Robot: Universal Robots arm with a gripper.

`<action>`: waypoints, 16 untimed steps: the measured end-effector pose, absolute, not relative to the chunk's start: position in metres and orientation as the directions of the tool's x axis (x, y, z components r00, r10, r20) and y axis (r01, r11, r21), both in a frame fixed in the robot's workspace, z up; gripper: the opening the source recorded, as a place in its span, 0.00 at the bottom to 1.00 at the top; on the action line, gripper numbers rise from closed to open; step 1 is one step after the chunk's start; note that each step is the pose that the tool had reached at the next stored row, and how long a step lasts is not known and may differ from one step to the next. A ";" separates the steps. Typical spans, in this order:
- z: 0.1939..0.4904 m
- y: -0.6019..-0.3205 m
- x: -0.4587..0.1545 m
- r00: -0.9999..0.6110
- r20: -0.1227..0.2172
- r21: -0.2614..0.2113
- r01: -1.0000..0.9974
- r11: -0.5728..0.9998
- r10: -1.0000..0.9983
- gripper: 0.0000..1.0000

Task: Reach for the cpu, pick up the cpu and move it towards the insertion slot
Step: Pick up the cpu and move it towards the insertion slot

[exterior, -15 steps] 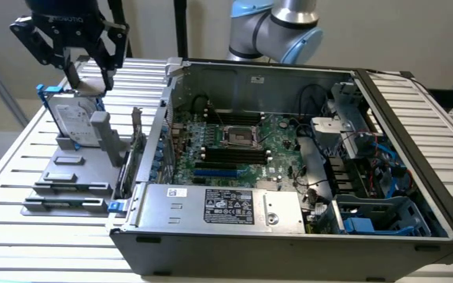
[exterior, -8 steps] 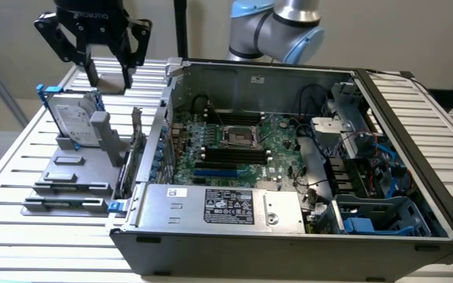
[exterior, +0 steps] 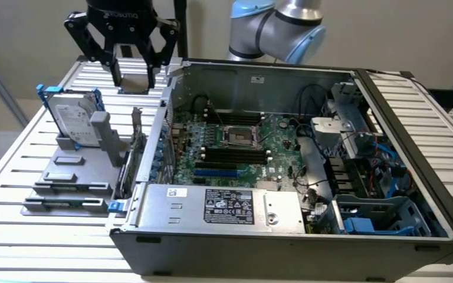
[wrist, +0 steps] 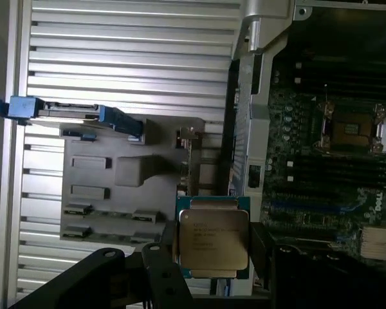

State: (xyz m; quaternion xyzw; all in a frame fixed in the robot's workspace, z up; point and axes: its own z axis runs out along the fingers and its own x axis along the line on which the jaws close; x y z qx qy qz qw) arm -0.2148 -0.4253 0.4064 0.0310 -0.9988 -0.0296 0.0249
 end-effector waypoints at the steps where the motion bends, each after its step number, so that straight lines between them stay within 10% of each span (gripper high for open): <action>1: 0.407 -0.425 -0.210 -0.997 0.048 0.061 -0.060 0.996 -0.063 0.54; 16: 0.407 -0.424 -0.142 -0.997 0.048 0.061 -0.060 0.996 -0.063 0.54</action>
